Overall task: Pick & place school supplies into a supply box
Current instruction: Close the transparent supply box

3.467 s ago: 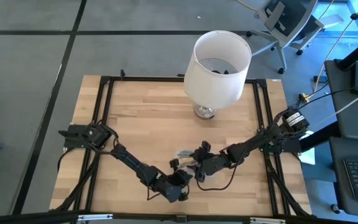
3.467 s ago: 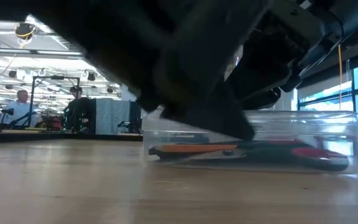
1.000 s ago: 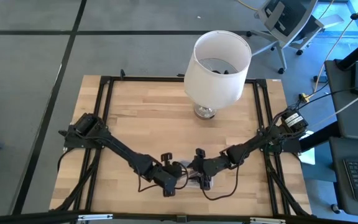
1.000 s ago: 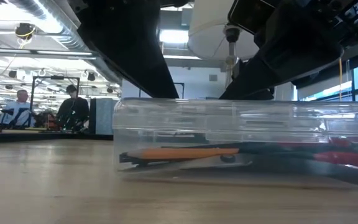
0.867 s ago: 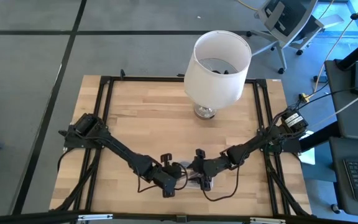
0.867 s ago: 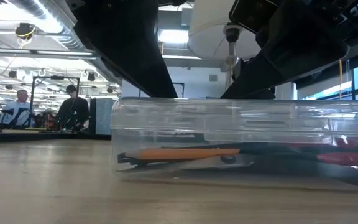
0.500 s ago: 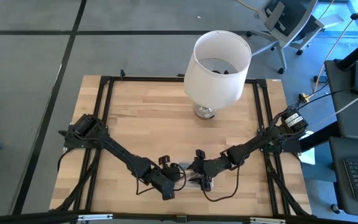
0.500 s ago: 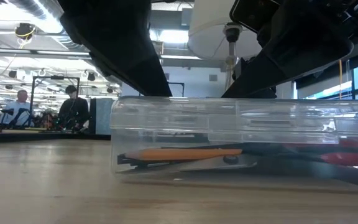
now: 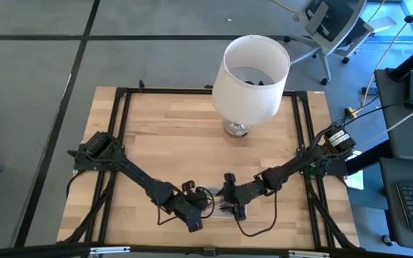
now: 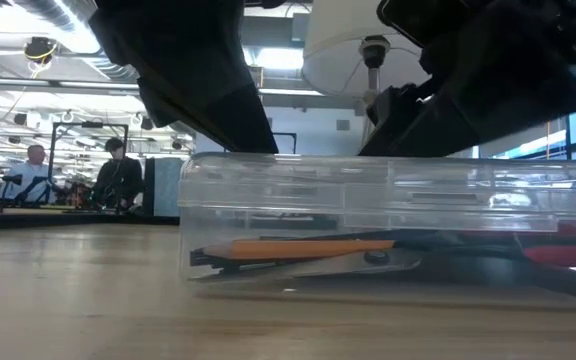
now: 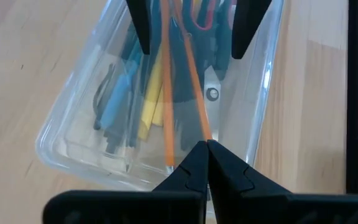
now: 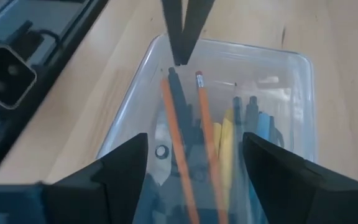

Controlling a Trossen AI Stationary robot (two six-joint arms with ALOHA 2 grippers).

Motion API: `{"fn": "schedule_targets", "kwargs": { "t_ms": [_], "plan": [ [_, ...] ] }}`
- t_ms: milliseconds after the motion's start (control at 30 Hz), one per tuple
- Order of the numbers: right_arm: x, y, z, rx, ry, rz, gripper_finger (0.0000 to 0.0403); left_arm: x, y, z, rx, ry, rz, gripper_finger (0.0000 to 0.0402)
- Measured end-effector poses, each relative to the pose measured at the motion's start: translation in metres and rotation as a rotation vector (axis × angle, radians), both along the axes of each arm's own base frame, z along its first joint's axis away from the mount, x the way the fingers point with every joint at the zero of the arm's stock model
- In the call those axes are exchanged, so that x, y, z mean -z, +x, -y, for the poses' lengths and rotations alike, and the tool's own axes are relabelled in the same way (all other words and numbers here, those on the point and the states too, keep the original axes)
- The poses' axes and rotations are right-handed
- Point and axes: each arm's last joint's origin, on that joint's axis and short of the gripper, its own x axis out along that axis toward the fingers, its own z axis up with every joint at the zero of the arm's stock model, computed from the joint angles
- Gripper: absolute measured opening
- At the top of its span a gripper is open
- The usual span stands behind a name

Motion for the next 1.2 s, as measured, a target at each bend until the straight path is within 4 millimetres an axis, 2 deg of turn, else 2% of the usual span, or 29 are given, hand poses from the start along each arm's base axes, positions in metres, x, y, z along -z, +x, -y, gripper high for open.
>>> {"fn": "schedule_targets", "kwargs": {
  "t_ms": [667, 1200],
  "plan": [
    [0.0004, -0.0007, -0.0006, -0.158, -0.112, 0.026, 0.0265, -0.0005, 0.0002, 0.0024, -0.031, -0.048, 0.009, 0.0001],
    [-0.0025, 0.0016, -0.0022, -0.13, -0.079, 0.07, 0.0265, -0.0005, 0.0003, 0.0029, 0.033, 0.002, 0.014, 0.0005]
  ]
}}
